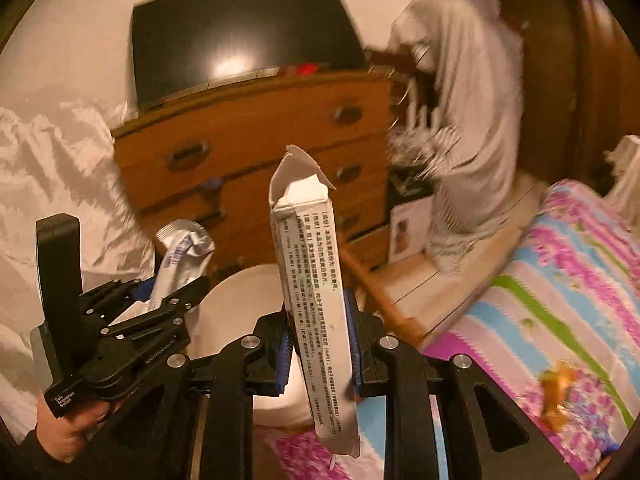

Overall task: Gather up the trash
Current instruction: 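Carry the wrapper and box with both tools toward the white bucket, then open both tools over the white bucket to drop wrapper and box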

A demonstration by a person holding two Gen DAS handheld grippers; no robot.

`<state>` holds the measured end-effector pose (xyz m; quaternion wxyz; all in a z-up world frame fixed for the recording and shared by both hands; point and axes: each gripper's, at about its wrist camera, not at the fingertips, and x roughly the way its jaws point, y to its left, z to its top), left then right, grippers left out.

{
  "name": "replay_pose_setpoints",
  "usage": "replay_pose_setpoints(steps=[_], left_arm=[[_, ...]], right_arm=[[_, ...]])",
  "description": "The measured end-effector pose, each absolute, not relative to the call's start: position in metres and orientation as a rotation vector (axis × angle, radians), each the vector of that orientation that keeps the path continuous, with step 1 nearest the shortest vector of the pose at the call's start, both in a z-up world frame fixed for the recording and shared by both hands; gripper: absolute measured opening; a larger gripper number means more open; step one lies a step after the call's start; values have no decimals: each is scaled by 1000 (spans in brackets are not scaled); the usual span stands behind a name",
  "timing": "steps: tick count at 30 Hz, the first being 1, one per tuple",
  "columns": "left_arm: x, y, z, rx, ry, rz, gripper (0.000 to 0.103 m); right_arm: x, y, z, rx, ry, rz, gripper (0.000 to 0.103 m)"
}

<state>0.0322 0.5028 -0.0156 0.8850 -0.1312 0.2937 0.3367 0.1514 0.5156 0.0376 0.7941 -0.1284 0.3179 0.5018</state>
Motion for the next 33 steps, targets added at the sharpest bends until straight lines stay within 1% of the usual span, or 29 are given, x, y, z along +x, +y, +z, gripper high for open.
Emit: replay_pose_setpoints(steps=[7,13,23,33], left_arm=[[45,549,-51,-349,713,644,39],[52,569,-72,-404,760,646,39],[51,582,-82,-427,779,653,39],[47,586,-81,-439,772,660,39]], right_arm=[[177,598,-16,-382,903,1103,24],[189,618,-45,-358,1020,1097,24],[201,593,-54,-366,1029,1085,24],[203,591,-53,-372,1021,1077,24]])
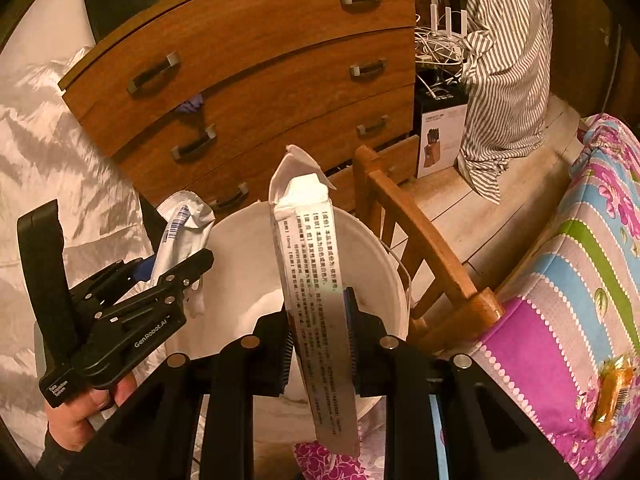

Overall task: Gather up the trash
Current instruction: 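Open both tools over the white bucket to drop wrapper and box, then grasp the white towel with left tool while right tool grasps orange-white paper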

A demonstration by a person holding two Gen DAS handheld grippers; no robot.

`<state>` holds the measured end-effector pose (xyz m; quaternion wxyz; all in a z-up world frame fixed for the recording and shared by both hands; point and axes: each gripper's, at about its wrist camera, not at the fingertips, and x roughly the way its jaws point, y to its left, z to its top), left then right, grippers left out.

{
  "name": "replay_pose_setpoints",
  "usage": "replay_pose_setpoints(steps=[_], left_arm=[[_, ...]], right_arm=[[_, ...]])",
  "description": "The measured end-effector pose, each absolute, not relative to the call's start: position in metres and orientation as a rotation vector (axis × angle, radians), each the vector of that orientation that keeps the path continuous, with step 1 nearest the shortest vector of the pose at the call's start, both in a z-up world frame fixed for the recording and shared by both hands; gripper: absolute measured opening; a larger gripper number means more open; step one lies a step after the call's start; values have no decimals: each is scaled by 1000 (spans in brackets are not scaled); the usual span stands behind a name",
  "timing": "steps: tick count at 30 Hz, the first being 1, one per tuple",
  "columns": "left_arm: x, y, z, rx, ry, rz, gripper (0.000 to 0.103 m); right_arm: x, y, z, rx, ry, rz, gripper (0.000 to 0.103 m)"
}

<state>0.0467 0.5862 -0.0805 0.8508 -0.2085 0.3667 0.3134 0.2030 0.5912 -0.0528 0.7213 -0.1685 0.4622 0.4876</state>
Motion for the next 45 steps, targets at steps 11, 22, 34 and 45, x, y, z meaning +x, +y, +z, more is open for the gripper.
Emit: replay_pose_setpoints(steps=[11,22,34,45], left_arm=[[36,590,-81,-446,759,683,62],[33,561,-70,-430,738,653,62],[118,381,-92,-262,831,245,62],[195,140,-134,-146,939,-196,62]], right_arm=[[207,581,-45,-335,995,1090,54],[204,522,-33,-240,956,1113,54],[199,231,-81,-58,856,889,57],[163,-85,-137,115,808,560,57]])
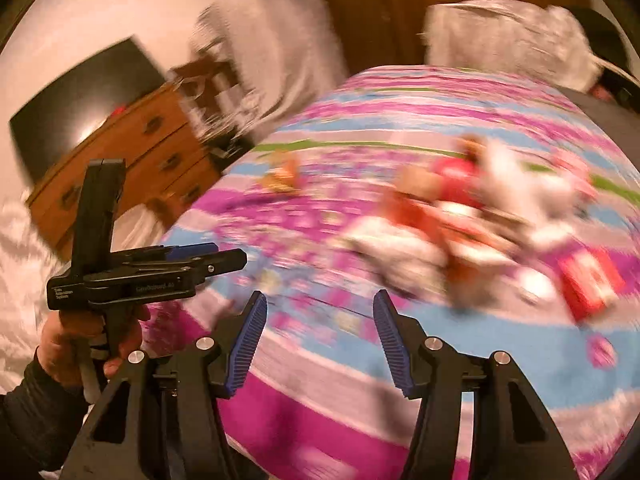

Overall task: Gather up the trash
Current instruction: 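Grasp the white towel with left tool while right tool grasps orange-white paper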

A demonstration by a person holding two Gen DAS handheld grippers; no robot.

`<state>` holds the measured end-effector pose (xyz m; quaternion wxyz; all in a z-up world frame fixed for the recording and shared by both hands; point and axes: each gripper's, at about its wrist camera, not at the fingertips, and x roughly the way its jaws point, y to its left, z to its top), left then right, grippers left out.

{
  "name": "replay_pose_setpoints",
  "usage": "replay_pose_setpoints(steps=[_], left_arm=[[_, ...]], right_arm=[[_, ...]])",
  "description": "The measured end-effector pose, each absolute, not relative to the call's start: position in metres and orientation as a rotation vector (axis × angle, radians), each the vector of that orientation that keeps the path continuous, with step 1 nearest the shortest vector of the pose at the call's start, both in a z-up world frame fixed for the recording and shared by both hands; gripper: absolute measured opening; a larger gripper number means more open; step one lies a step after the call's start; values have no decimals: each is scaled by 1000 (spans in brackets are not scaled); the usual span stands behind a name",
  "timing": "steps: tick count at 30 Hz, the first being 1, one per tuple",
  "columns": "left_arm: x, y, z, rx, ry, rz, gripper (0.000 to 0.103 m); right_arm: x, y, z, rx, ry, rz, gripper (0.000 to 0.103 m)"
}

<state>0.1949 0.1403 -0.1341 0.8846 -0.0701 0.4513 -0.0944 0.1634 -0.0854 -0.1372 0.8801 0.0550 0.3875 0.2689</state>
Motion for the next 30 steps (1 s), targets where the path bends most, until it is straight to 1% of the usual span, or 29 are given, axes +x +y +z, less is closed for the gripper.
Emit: replay_pose_setpoints(steps=[2,4,6,8,11,13,15,20,23,25,27,29,30], left_arm=[[205,107,-138,-130,947,-236,62],[215,77,-142,-112,950,-261,65],[222,52,-147,-84,957,-271,66],[231,29,-152,-39,966,-249,66],[240,16,-158,-1,978,-214,66],[246,24,-160,-1,990,-194,68],[246,40,-159,-14,991,-181,75],[242,104,-161,-29,995,-30,75],[239,162,-167,-112,1007,84,75],[236,180,-164,-158,1010,105,74],[232,181,-156,-209,1004,62,74],[231,159,-146,-217,997,-35,74],[229,151,-144,-225,995,-59,77]], right_arm=[[161,-131,-146,167,813,513,57],[159,-157,-153,199,821,475,57],[159,-178,-159,227,824,455,57],[160,-185,-163,241,820,451,57],[165,-194,-169,261,820,467,57],[172,-182,-169,265,821,476,57],[181,-182,-173,271,823,493,57],[193,-165,-170,274,821,521,57],[198,-159,-169,261,815,534,57],[203,-153,-167,228,810,535,57],[212,-147,-165,182,800,530,57],[221,-146,-163,159,792,523,57],[226,-144,-162,145,786,520,57]])
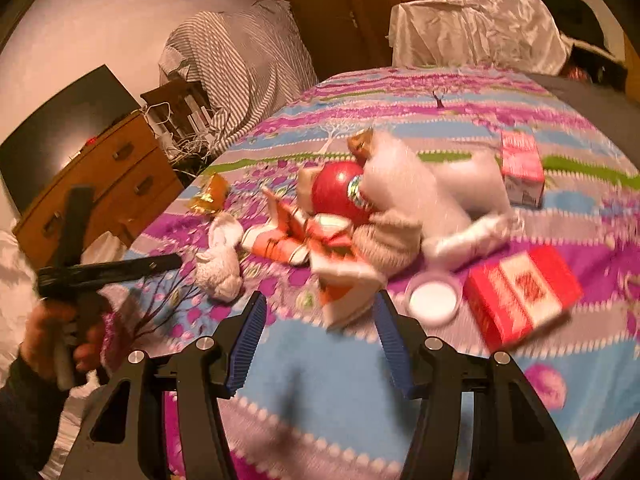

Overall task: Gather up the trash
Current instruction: 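Grasp the white towel with left tool while right tool grasps orange-white paper, then carry the towel and orange-white paper with both tools to the bucket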

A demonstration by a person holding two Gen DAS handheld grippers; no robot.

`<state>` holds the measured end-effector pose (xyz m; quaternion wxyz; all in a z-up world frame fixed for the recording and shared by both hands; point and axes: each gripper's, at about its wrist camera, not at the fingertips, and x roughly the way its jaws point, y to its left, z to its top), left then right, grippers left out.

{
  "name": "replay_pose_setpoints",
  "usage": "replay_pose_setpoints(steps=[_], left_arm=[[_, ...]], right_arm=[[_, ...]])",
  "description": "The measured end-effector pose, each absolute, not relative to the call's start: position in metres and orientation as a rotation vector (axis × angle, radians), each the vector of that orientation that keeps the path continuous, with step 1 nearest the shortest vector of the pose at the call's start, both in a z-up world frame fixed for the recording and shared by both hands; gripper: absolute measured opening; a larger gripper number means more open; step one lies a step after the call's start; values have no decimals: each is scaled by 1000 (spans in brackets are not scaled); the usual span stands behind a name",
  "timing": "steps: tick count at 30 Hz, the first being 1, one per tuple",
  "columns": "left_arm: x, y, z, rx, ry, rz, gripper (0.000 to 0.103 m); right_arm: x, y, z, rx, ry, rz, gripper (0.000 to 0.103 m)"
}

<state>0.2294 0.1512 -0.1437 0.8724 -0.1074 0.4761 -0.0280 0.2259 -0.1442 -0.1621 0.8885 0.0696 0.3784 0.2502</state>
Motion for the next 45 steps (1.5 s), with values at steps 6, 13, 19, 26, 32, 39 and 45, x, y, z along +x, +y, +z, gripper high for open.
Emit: replay_pose_setpoints(steps=[6,13,19,26,32,39,45], left_arm=[[239,90,-154,-219,1016,-127,84],[257,72,-169,-185,1009,-40,81],[251,83,-167,-207,991,-16,38],[226,89,-156,-210,936,-41,35],[191,92,-118,-188,807,-38,35],[153,84,-57,-139,627,-18,35],[137,78,-28,-110,526,15,35]], right_arm=[[252,-125,-170,3,804,500,57],[263,-108,-182,-88,804,455,36],[258,-110,-190,-85,785,421,10],[222,-116,-166,-61,673,366,6],[183,-124,-128,-18,516,295,6],[153,-122,-84,-7,381,263,6],[143,-111,-53,-6,329,257,6]])
